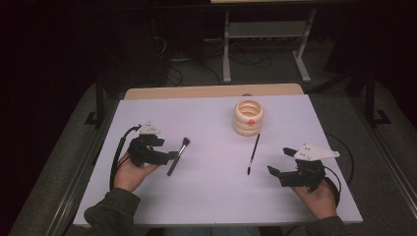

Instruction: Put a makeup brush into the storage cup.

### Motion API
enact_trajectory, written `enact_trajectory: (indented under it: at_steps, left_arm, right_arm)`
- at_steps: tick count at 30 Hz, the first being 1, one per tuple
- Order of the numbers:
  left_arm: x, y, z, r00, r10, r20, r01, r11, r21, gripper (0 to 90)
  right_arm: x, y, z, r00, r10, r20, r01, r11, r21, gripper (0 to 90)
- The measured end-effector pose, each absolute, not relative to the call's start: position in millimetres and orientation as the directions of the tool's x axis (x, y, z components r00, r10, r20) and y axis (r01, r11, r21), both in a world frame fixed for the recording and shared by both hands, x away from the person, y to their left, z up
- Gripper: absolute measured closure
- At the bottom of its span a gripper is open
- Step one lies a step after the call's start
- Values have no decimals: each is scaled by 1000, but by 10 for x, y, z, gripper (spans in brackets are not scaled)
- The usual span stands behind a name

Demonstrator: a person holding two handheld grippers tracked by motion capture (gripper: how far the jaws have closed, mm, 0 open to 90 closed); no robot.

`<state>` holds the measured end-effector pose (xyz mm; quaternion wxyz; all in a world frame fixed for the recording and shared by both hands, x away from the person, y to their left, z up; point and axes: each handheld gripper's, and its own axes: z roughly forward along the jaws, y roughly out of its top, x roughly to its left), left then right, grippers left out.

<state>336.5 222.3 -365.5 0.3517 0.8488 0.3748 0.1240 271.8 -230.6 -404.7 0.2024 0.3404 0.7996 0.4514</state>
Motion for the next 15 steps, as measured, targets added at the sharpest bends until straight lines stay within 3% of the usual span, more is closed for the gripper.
enact_trajectory:
  at_steps: [15]
  left_arm:
    - [3709,2022,-3800,644,760,-83,654,-491,576,336]
  right_arm:
    - [2725,-2317,-4035,-692,721,-26,354,371,858,160]
